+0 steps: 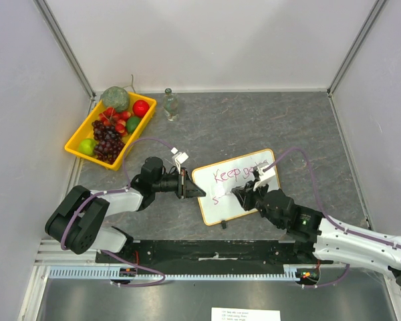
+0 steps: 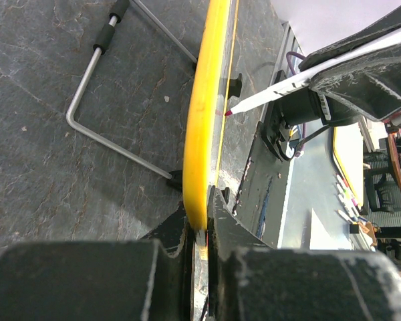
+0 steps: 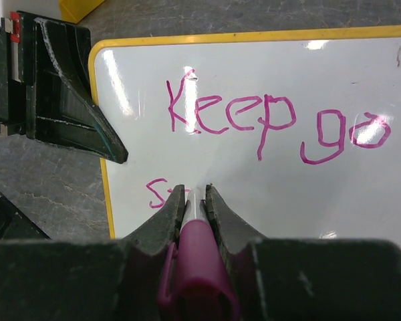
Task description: Write a sentence on the whiteboard
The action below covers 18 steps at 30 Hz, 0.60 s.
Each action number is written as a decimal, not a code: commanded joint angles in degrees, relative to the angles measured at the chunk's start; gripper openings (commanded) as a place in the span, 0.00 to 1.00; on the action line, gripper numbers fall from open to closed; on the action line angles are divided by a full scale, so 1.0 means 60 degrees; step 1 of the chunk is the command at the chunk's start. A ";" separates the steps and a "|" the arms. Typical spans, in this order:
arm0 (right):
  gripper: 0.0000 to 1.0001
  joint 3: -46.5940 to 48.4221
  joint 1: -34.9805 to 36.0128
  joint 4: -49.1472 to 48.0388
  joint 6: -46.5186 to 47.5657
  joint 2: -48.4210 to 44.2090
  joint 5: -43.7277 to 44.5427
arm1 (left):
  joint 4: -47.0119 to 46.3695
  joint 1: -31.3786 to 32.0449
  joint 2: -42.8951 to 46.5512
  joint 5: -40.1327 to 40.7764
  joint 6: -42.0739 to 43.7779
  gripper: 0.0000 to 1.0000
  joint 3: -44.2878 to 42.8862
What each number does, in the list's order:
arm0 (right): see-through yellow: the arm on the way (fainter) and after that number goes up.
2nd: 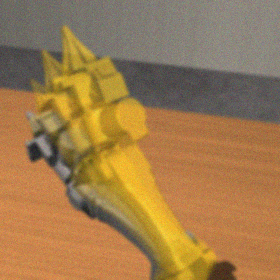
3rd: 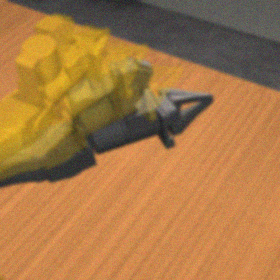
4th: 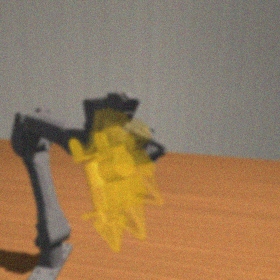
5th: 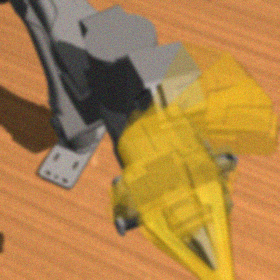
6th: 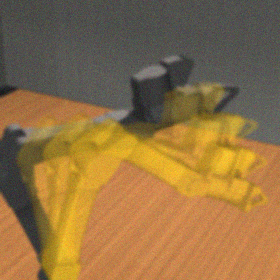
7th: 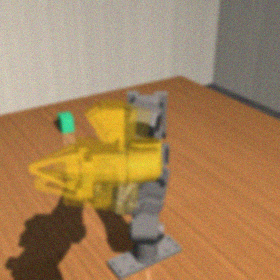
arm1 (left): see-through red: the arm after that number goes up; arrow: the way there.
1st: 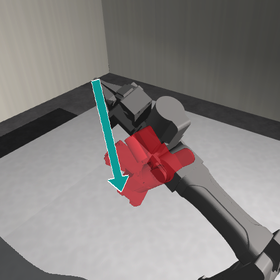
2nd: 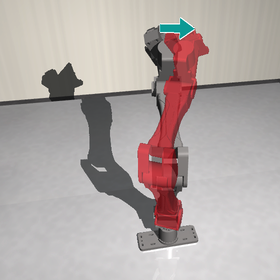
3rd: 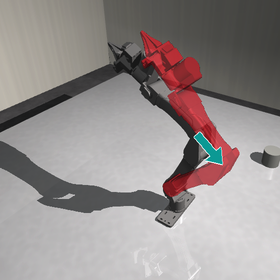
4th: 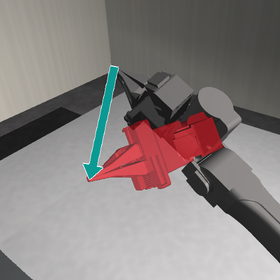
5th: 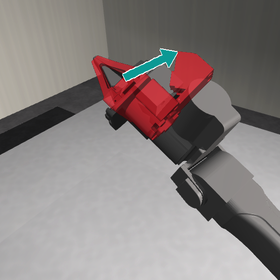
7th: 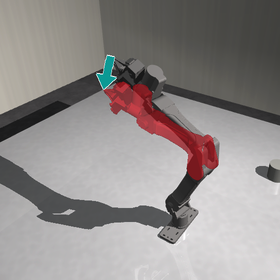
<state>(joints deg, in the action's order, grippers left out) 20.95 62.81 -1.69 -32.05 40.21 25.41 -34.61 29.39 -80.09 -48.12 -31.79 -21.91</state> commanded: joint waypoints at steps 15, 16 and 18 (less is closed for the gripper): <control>0.00 0.0640 -0.0023 -0.0816 0.0230 0.0843 0.0247 | 0.0861 0.0009 -0.0157 0.1120 0.1285 0.02 0.0107; 0.00 0.0581 -0.0023 -0.0831 0.0215 0.0857 0.0233 | 0.0876 0.0009 -0.0157 0.1120 0.1285 0.02 0.0107; 0.00 0.0406 -0.0023 -0.0816 0.0142 0.0814 0.0233 | 0.0876 0.0009 -0.0157 0.1106 0.1285 0.02 0.0107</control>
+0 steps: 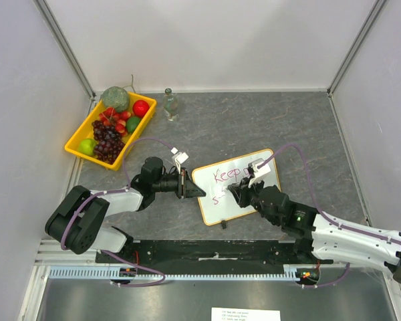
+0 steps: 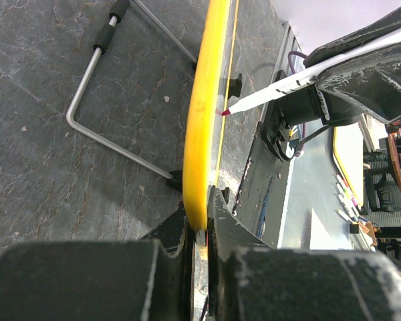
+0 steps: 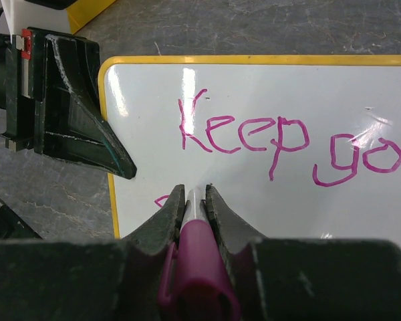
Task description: Write a sentence on the whiteboard
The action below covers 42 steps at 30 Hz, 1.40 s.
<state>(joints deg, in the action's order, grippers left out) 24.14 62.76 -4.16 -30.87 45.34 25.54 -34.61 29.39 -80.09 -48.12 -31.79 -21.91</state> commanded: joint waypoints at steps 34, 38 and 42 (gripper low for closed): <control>0.00 -0.1065 -0.0016 0.0518 -0.0450 -0.0438 -0.0360 | 0.0876 0.0009 -0.0186 0.1106 0.1299 0.02 0.0107; 0.00 -0.1138 -0.0016 0.0620 -0.0450 -0.0482 -0.0375 | 0.0876 0.0009 -0.0171 0.1106 0.1285 0.02 0.0093; 0.00 -0.1123 -0.0031 0.0665 -0.0406 -0.0496 -0.0360 | 0.0861 0.0009 -0.0186 0.1106 0.1285 0.02 0.0092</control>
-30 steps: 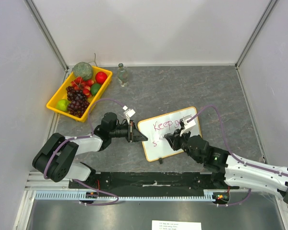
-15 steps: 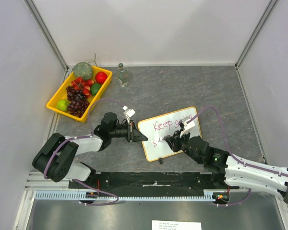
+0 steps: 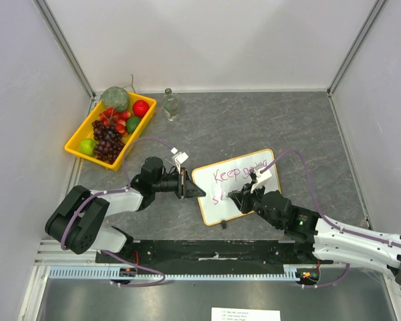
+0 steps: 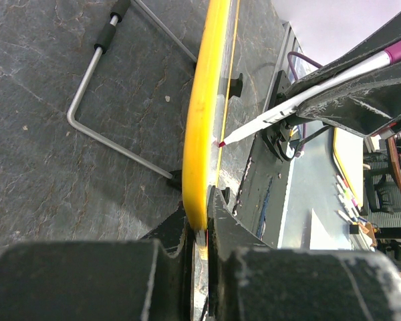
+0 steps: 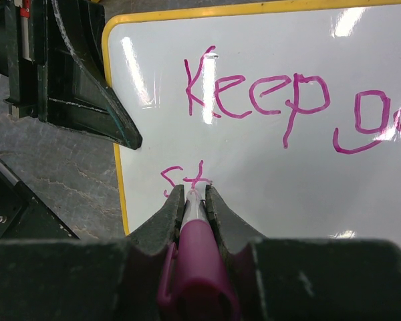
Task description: Write a sentence on the whiteboard
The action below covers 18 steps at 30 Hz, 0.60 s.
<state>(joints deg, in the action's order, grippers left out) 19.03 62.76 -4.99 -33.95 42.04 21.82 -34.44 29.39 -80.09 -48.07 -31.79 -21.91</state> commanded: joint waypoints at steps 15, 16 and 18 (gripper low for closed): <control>0.00 -0.0095 -0.0016 0.1448 0.0137 -0.0444 0.0537 | 0.0832 0.0009 -0.0201 0.1098 0.1285 0.02 0.0092; 0.00 -0.0037 -0.0016 0.1448 0.0137 -0.0488 0.0595 | 0.0832 0.0009 -0.0186 0.1098 0.1285 0.02 0.0092; 0.00 0.0124 -0.0016 0.1448 0.0195 -0.0561 0.0640 | 0.0817 0.0009 -0.0201 0.1098 0.1299 0.02 0.0078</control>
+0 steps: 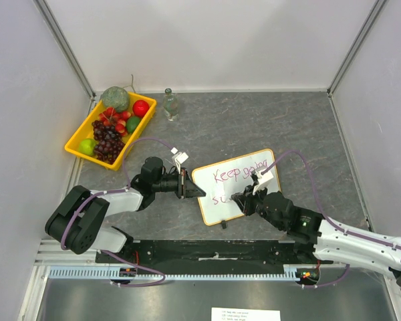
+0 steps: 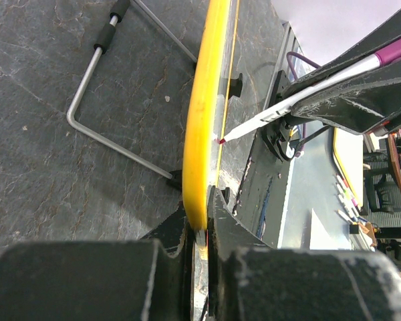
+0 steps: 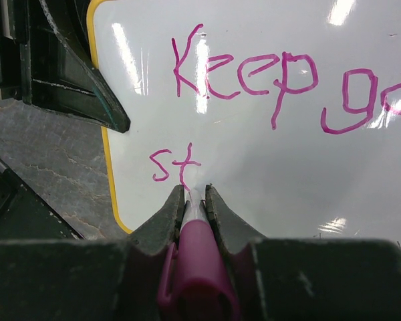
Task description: Write a sentence on the whiteboard
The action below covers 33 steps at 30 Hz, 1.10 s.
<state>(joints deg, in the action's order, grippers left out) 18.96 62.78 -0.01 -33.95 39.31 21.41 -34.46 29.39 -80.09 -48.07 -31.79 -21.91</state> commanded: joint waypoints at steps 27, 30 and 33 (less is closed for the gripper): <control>0.00 0.0854 -0.0020 0.0368 0.0591 0.0363 0.0988 | 0.0865 0.0009 -0.0142 0.1128 0.1299 0.02 0.0122; 0.00 0.0693 -0.0034 0.0324 0.0576 0.0406 0.1075 | 0.0865 0.0010 -0.0171 0.1098 0.1299 0.02 0.0092; 0.00 0.0532 -0.0034 0.0222 0.0459 0.0378 0.1017 | 0.0850 0.0009 -0.0157 0.1127 0.1299 0.02 0.0107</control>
<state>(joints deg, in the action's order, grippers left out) 23.73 62.83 3.27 -30.26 41.95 25.80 -34.41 29.39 -80.09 -48.10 -31.77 -21.91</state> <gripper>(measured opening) 0.204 0.091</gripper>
